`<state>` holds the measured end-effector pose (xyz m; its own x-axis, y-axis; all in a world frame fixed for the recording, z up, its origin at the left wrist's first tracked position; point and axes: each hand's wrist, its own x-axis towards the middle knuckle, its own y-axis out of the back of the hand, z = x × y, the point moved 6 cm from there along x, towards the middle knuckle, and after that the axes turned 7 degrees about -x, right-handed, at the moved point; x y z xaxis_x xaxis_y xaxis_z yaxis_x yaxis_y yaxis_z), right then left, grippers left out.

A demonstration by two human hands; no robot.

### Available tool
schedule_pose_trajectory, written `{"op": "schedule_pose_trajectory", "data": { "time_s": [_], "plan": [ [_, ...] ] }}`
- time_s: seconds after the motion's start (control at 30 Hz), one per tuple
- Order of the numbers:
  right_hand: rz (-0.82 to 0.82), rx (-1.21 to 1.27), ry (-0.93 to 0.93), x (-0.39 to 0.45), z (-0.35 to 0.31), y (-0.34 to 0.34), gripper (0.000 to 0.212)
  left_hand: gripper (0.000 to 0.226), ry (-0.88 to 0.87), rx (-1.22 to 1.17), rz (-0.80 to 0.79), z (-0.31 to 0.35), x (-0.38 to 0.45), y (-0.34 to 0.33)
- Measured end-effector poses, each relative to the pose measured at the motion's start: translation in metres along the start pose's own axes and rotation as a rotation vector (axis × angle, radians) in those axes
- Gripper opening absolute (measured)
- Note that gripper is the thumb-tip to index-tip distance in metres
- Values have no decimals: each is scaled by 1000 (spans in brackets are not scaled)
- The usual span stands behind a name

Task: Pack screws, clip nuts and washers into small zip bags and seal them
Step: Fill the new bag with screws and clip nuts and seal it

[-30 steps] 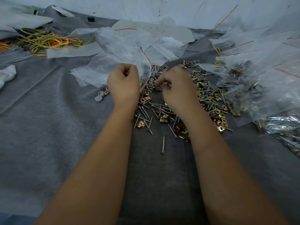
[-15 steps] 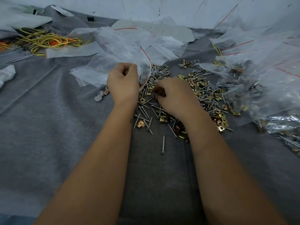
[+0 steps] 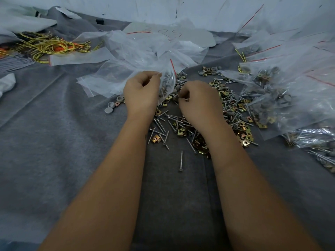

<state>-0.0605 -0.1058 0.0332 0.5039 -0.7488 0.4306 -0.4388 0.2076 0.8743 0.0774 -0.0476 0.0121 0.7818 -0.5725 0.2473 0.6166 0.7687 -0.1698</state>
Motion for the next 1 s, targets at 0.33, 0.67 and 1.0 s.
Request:
{"op": "schedule_pose_trajectory", "data": {
  "time_s": [0.33, 0.67, 1.0],
  "plan": [
    [204, 320, 17, -1, -11, 12, 17, 16, -47, 98, -91, 0, -3, -8],
    [-107, 10, 187, -3, -23, -11, 41, 22, -47, -9, 128, 3, 2, 10],
    [-89, -101, 39, 0, -4, -6, 19, 21, -22, -17, 107, 2, 3, 8]
  ]
}}
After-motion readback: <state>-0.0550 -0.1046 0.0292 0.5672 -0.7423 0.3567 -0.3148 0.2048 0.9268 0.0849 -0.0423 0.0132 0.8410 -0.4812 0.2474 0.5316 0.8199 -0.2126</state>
